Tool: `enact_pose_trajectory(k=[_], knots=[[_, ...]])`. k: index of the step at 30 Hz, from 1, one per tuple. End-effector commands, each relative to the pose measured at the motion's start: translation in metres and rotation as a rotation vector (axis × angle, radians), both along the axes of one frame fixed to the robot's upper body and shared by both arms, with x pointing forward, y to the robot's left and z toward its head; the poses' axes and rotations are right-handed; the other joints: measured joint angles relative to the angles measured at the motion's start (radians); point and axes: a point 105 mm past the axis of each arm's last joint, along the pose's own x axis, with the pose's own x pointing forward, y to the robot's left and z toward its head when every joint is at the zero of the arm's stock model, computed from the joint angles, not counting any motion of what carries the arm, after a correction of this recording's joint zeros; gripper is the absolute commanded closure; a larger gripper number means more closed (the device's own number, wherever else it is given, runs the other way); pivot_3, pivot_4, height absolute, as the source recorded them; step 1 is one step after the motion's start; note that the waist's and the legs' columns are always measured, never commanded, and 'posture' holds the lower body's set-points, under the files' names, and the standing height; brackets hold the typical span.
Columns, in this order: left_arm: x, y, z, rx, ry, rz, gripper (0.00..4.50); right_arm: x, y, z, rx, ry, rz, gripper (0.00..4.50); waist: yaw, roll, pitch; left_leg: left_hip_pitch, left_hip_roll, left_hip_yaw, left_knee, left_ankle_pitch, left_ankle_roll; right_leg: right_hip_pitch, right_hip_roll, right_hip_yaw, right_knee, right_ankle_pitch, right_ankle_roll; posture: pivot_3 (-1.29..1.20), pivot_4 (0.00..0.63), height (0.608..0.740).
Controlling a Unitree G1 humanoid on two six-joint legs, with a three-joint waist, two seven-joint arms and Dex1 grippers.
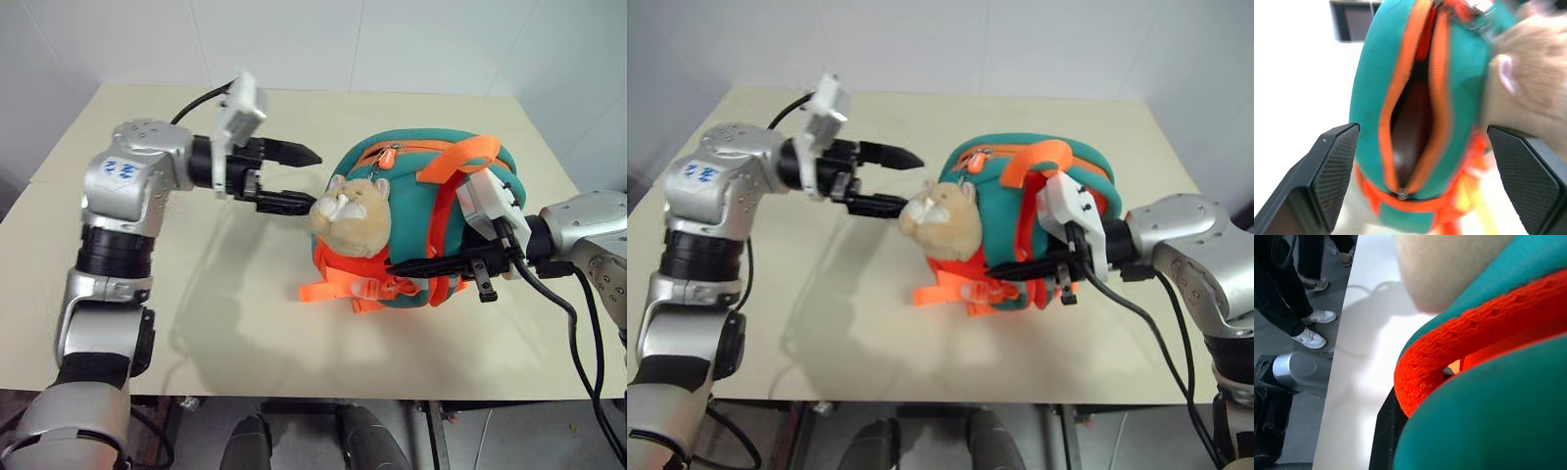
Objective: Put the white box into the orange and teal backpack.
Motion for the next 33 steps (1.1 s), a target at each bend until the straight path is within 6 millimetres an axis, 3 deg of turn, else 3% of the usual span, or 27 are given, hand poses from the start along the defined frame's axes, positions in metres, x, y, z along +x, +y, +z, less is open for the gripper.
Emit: enact_pose_trajectory(k=[1, 6, 10, 18, 24, 33], knots=[[-0.033, 0.001, 0.022, -0.118, -0.035, -0.070, 0.03, 0.002, 0.002, 0.000, 0.018, -0.028, -0.012, 4.50, 0.004, 0.000, 0.000, 0.000, 0.000, 0.000, 0.000, 0.000, 0.000, 0.000, 0.000, 0.000, 0.000, 0.000, 0.000, 0.00, 0.150, 0.740], [-0.064, -0.006, 0.018, -0.208, 0.018, -0.081, 0.03, 0.004, 0.005, -0.004, 0.069, -0.011, -0.027, 4.50, 0.008, 0.000, 0.000, 0.000, 0.000, -0.001, 0.002, 0.000, 0.000, 0.002, -0.001, -0.001, 0.000, 0.000, 0.001, 0.00, 0.150, 0.740], [-0.073, -0.011, 0.012, -0.235, 0.046, -0.038, 0.03, 0.005, 0.006, -0.003, 0.136, -0.012, -0.035, 4.50, 0.006, 0.000, 0.000, 0.002, 0.000, -0.002, 0.004, 0.000, 0.000, 0.005, -0.001, -0.001, 0.000, 0.001, 0.001, 0.00, 0.150, 0.740], [-0.058, -0.015, -0.009, -0.190, 0.080, 0.107, 0.03, 0.008, 0.004, 0.008, 0.313, -0.081, -0.074, 4.50, 0.001, -0.001, 0.000, 0.016, -0.001, -0.002, 0.000, 0.001, 0.001, 0.018, 0.000, 0.000, -0.005, 0.002, 0.000, 0.00, 0.150, 0.740], [-0.048, -0.015, -0.006, -0.197, 0.058, 0.144, 0.03, 0.003, 0.004, 0.010, 0.424, -0.103, -0.085, 4.50, 0.001, -0.001, 0.000, 0.015, -0.001, -0.001, -0.001, 0.000, 0.001, 0.019, 0.000, 0.000, -0.007, 0.003, 0.001, 0.00, 0.150, 0.740], [-0.035, -0.037, -0.005, -0.224, 0.062, 0.105, 0.03, -0.004, 0.012, 0.001, 0.523, -0.103, -0.125, 4.50, 0.004, -0.001, 0.000, 0.015, -0.001, -0.001, -0.003, 0.000, 0.000, 0.018, 0.001, 0.001, -0.009, 0.003, 0.001, 0.00, 0.150, 0.740]])
